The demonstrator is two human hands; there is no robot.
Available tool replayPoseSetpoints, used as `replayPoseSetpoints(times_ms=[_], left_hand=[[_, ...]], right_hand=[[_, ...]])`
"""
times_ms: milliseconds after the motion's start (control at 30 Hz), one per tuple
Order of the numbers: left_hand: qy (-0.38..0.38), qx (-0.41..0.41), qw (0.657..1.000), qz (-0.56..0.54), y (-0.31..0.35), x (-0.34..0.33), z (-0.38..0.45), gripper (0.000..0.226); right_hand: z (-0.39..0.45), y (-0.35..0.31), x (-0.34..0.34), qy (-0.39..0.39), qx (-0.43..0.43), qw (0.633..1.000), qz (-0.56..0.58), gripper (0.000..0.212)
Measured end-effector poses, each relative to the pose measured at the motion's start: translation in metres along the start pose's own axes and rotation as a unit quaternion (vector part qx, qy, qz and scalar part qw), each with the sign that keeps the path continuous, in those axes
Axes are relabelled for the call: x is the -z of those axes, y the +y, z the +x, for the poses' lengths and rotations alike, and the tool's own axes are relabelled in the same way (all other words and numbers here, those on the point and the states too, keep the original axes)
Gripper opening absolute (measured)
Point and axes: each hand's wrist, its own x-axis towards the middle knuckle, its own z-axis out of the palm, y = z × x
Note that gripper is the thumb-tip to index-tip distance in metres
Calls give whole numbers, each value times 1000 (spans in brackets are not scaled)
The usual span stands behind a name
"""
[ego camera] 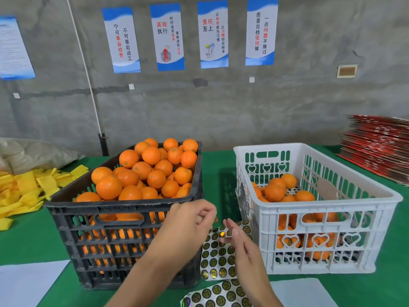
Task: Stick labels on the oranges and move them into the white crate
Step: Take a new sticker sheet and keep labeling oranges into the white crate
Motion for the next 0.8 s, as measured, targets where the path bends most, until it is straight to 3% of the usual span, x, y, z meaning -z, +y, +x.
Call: replayPoseSetpoints(times_ms=[167, 333, 567, 800], left_hand=[[-28, 54, 990, -124, 3, 8, 0, 12], [-72, 55, 994, -69, -8, -21, -9, 25], [-67, 28, 993, 90, -35, -42, -11, 35], [-63, 44, 992, 101, -41, -47, -14, 37]], right_hand=[[2, -1, -1, 9, 34, 996, 77, 39], [-5, -11, -2, 36, 73, 994, 74, 40], [-3, -2, -4, 34, 63, 995, 71, 37], [-2, -1, -5, 35, 28, 995, 92, 43]])
